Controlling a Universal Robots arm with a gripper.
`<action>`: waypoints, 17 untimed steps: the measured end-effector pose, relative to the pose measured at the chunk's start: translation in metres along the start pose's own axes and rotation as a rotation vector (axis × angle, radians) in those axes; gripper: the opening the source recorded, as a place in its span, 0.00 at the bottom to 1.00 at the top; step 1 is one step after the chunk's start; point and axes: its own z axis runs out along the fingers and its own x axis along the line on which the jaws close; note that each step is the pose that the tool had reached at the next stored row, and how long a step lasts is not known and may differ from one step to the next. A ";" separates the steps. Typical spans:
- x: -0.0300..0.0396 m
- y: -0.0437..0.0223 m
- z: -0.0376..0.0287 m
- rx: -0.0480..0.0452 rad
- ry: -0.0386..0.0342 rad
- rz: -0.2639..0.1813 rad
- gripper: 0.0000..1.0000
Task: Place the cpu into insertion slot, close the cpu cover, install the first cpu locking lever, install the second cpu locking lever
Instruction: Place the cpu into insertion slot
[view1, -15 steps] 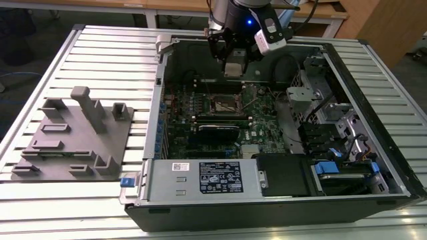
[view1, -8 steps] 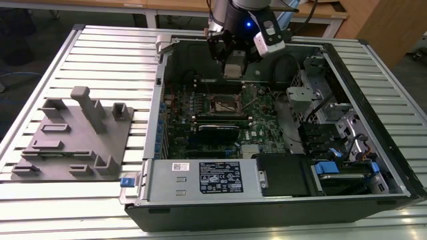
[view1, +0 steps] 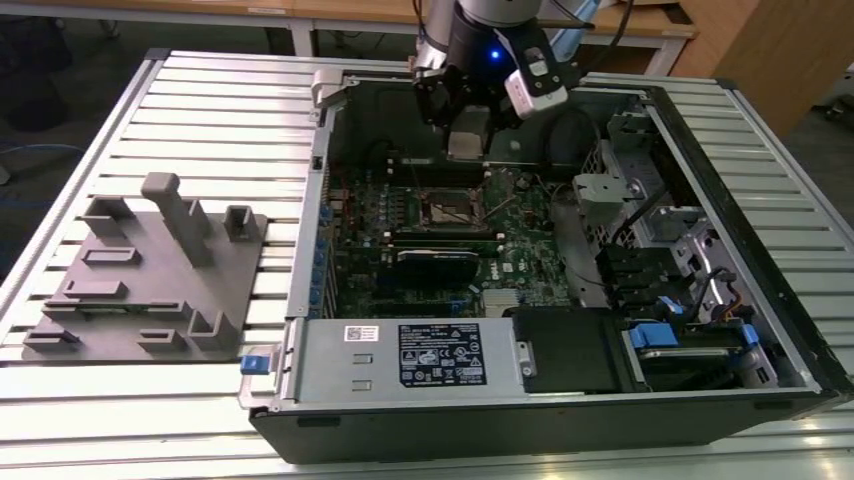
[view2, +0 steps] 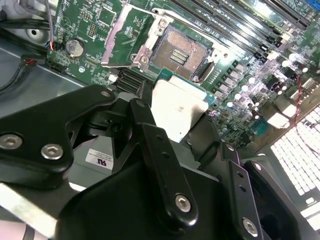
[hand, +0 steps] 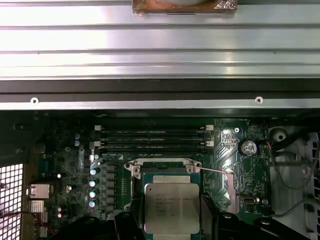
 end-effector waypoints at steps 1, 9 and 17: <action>0.0000 -0.0001 0.0010 0.0000 -0.0012 -0.001 0.54; 0.0016 -0.0009 0.0091 0.0003 -0.0037 -0.004 0.54; 0.0044 -0.0017 0.0171 0.0001 -0.0047 -0.006 0.54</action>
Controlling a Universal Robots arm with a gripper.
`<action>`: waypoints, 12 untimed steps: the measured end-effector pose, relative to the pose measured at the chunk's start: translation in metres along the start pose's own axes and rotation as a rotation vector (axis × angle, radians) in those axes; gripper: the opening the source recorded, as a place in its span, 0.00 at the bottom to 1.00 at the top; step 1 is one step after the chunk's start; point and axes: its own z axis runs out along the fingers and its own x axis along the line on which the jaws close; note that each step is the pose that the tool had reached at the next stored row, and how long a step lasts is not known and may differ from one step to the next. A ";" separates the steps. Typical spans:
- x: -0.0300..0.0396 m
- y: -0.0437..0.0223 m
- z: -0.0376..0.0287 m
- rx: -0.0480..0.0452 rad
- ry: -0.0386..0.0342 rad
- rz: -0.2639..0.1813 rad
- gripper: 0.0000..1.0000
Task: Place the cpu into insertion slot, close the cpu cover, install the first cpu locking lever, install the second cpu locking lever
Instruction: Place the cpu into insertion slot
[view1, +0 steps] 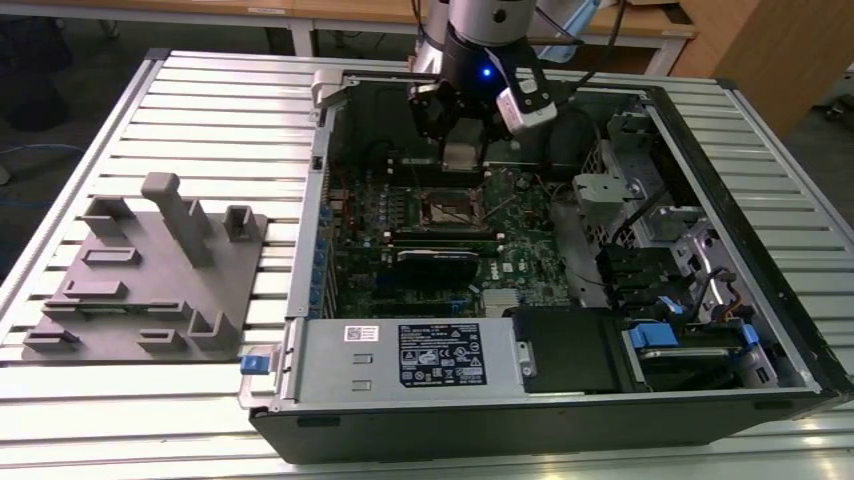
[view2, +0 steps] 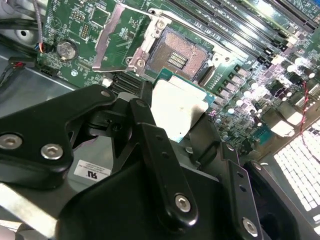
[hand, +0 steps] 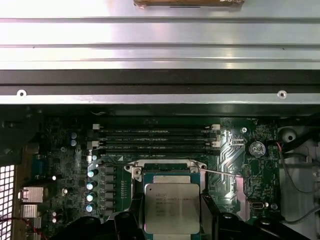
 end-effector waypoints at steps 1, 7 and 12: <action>0.0002 -0.0001 0.0011 0.0000 -0.0002 0.000 0.54; 0.0020 -0.0008 0.0071 0.0001 -0.0016 -0.002 0.54; 0.0039 -0.0013 0.0114 0.0000 -0.0062 -0.005 0.54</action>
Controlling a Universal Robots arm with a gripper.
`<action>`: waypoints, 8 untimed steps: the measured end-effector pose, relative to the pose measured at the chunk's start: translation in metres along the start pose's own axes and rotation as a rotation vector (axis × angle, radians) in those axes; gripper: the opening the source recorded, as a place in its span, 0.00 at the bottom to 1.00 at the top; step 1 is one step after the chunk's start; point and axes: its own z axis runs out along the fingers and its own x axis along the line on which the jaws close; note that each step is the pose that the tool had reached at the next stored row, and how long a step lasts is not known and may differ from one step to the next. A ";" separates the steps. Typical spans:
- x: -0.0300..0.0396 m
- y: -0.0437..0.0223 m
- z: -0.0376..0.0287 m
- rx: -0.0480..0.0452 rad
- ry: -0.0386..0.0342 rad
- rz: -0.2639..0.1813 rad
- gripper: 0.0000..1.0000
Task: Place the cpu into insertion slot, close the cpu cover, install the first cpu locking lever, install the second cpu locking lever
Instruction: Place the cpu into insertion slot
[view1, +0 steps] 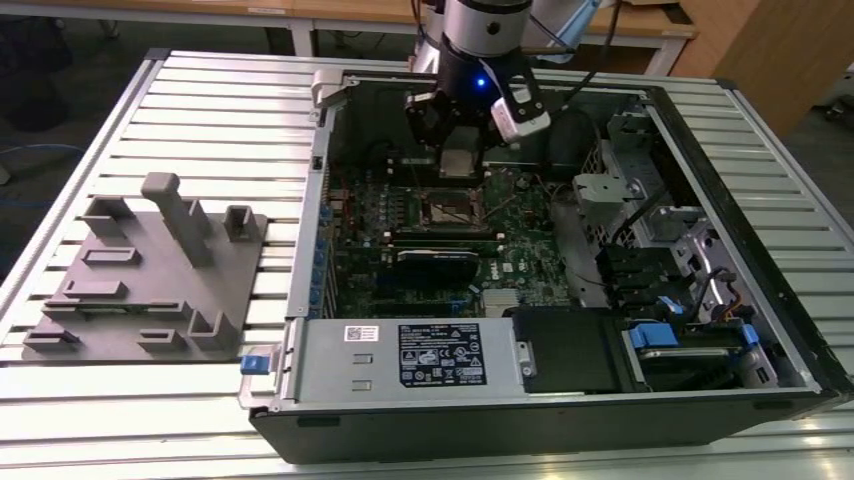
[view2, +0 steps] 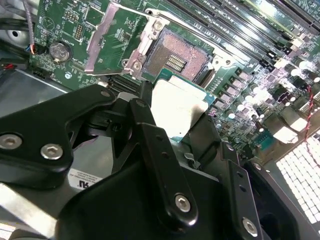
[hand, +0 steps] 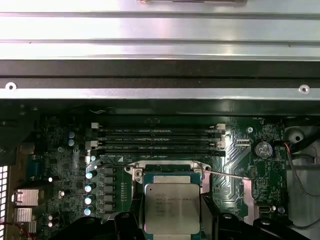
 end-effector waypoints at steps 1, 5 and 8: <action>0.0004 -0.0001 0.0007 0.0000 -0.0005 -0.001 0.54; 0.0021 -0.0003 0.0030 0.0000 -0.0012 -0.001 0.54; 0.0032 -0.0006 0.0048 0.0000 -0.0011 -0.001 0.54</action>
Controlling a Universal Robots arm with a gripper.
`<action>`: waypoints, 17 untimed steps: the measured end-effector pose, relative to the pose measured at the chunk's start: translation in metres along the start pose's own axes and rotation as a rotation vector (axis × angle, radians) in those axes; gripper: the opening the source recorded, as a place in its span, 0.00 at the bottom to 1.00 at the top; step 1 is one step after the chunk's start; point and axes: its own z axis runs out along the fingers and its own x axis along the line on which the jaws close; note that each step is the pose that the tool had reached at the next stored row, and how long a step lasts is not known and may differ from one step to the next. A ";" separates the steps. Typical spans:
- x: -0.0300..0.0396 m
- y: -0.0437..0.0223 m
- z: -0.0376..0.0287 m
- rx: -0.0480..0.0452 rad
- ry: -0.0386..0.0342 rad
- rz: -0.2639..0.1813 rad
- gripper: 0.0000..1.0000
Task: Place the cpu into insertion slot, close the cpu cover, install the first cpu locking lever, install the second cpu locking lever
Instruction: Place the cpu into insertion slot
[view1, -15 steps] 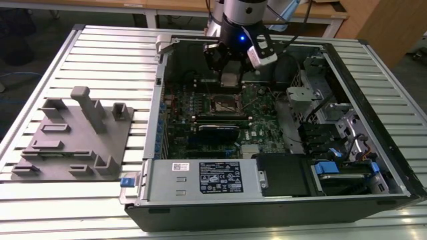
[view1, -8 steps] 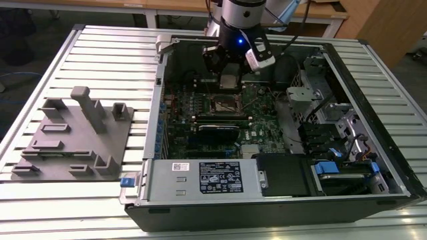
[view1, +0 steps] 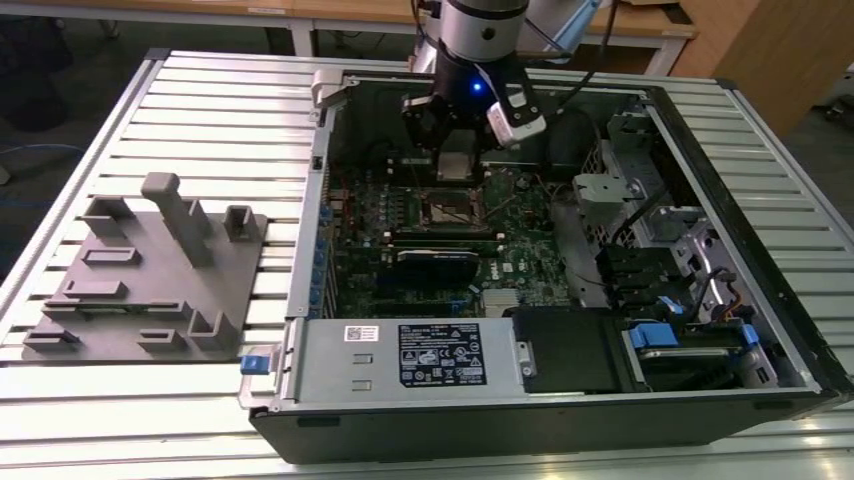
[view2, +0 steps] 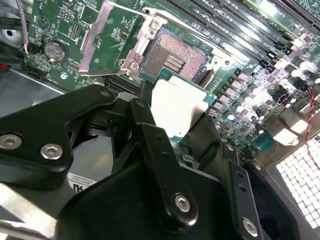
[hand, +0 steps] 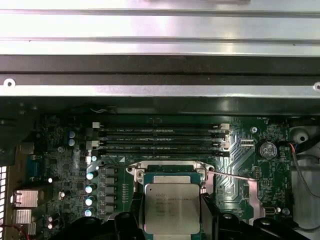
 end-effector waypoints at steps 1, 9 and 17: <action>0.0004 -0.0001 0.0008 0.0000 0.0000 0.000 0.54; 0.0032 -0.0020 0.0082 0.0001 0.0000 0.000 0.54; 0.0038 -0.0024 0.0102 0.0001 0.0000 0.000 0.54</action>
